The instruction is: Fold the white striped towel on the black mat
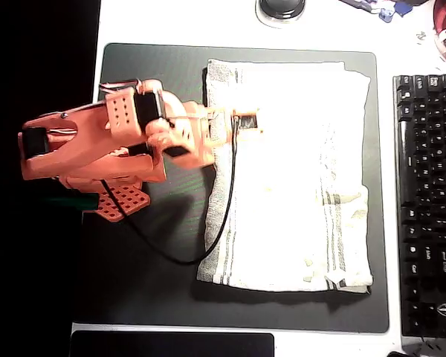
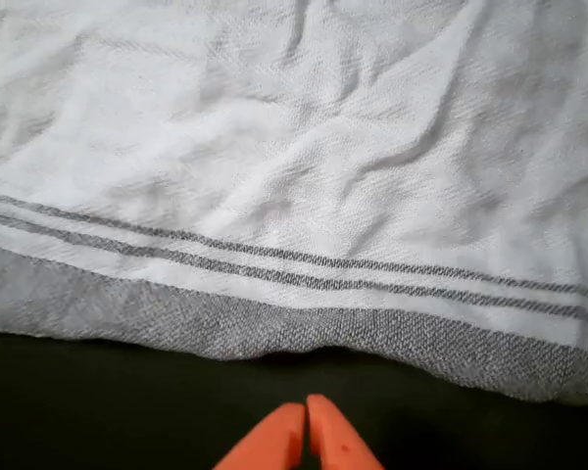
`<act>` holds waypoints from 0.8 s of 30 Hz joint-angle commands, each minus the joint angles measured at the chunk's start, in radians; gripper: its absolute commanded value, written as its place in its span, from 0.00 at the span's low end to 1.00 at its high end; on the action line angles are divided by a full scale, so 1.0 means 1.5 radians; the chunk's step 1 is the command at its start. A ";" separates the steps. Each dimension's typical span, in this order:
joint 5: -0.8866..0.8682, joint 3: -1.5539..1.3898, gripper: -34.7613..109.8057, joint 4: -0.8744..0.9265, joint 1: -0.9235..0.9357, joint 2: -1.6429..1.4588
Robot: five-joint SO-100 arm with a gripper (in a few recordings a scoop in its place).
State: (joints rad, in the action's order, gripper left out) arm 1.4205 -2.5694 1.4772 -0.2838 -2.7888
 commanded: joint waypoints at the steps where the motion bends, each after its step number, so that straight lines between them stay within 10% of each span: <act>1: -0.022 0.081 0.24 0.005 -0.049 0.048; 24: -0.082 0.668 0.24 -0.022 -0.272 0.769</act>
State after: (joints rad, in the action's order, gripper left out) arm 1.2947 -1.6613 1.4404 -0.6673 -1.6904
